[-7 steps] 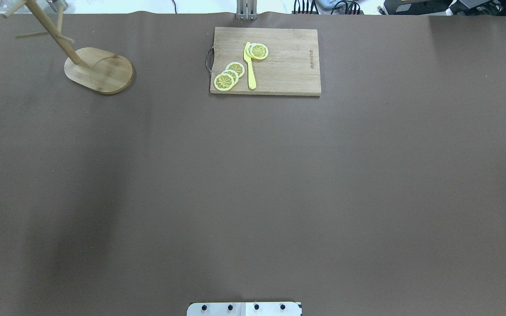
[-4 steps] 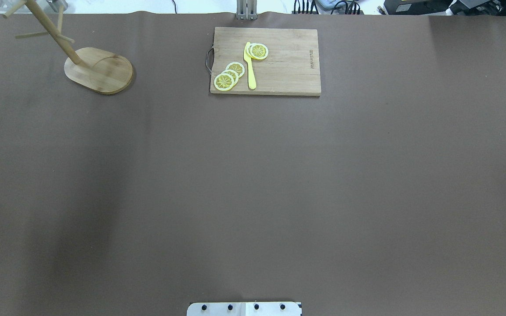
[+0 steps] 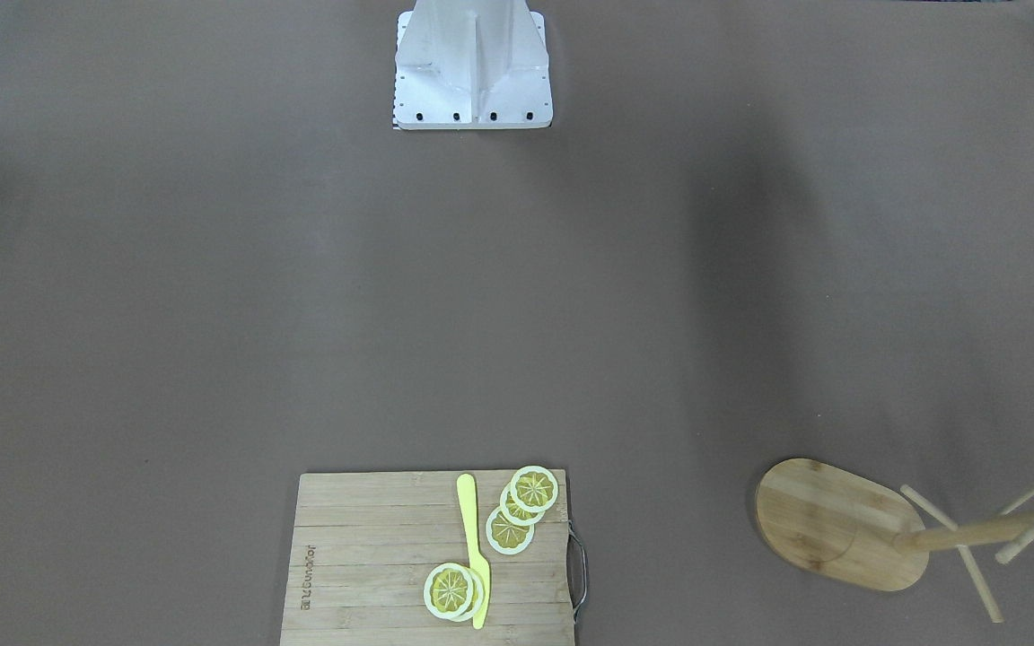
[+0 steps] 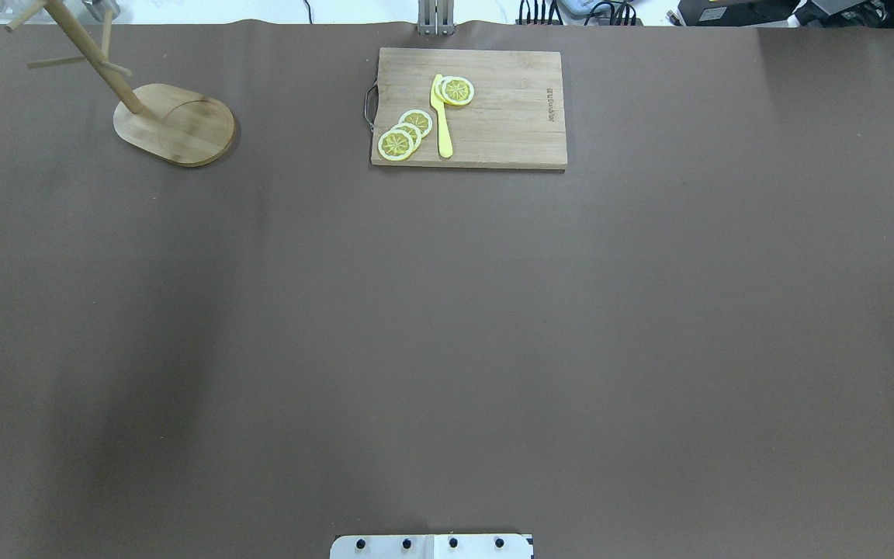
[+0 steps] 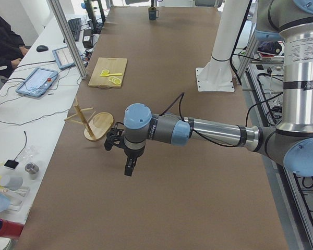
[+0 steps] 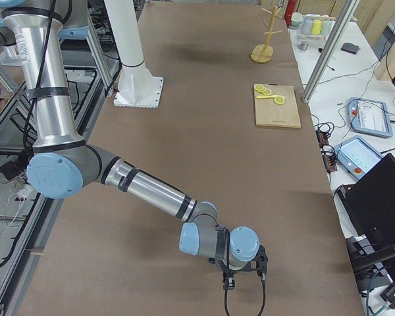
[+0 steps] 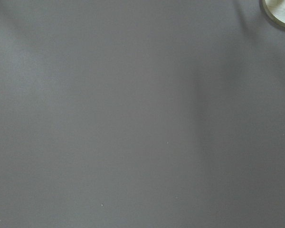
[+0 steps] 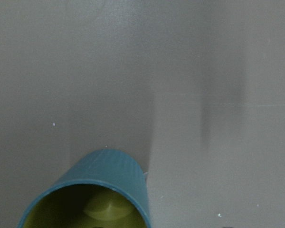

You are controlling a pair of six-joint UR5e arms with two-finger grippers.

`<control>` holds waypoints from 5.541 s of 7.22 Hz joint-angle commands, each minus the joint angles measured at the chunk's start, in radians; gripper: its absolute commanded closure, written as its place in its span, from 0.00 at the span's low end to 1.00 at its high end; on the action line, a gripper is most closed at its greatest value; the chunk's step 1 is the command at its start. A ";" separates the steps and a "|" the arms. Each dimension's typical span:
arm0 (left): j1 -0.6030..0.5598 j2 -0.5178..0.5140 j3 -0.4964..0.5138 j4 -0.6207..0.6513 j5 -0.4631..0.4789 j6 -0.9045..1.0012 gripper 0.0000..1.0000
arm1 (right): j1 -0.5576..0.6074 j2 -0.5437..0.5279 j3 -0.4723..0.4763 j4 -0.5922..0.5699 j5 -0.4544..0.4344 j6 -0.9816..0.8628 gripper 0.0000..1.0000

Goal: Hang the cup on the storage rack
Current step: 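Move the held blue mug with the right gripper toward the table, then carry the mug to the table center near the cutting board and lower it, then open the right gripper and lift it off the standing mug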

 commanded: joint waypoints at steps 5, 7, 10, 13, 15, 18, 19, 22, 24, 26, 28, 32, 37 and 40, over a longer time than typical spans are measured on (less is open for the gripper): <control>-0.001 0.000 0.003 0.002 -0.001 0.000 0.01 | -0.012 0.011 0.033 0.026 0.032 0.041 1.00; -0.001 0.000 0.000 0.002 -0.001 0.000 0.01 | 0.032 0.029 0.089 0.020 0.132 0.106 1.00; -0.001 0.000 -0.006 0.002 -0.001 0.000 0.01 | 0.043 0.067 0.305 -0.174 0.134 0.246 1.00; -0.001 0.000 -0.006 0.002 -0.001 0.000 0.01 | -0.111 0.112 0.632 -0.349 0.132 0.631 1.00; 0.000 -0.002 0.003 0.002 -0.001 0.000 0.01 | -0.269 0.164 0.758 -0.350 0.119 0.944 1.00; -0.001 -0.002 0.015 0.003 -0.001 0.002 0.01 | -0.560 0.283 0.837 -0.350 -0.034 1.333 1.00; 0.000 -0.002 0.015 0.003 -0.001 0.000 0.01 | -0.678 0.331 0.834 -0.348 -0.138 1.490 1.00; 0.001 -0.002 0.018 0.003 -0.001 0.000 0.01 | -0.856 0.438 0.817 -0.350 -0.259 1.791 1.00; 0.001 -0.002 0.017 0.000 -0.001 -0.023 0.01 | -0.911 0.538 0.716 -0.347 -0.277 1.915 1.00; 0.001 -0.002 0.015 0.000 -0.003 -0.023 0.01 | -0.942 0.601 0.621 -0.341 -0.289 1.982 1.00; 0.001 -0.002 0.020 0.000 -0.001 -0.023 0.01 | -0.960 0.641 0.550 -0.321 -0.291 2.025 1.00; 0.001 -0.011 0.026 0.000 -0.001 -0.021 0.01 | -1.002 0.657 0.501 -0.235 -0.290 2.137 1.00; 0.001 -0.013 0.025 0.002 -0.001 -0.021 0.01 | -1.037 0.654 0.488 -0.198 -0.302 2.138 0.00; 0.001 -0.078 -0.052 0.009 -0.003 -0.046 0.01 | -0.983 0.667 0.571 -0.205 -0.274 2.134 0.00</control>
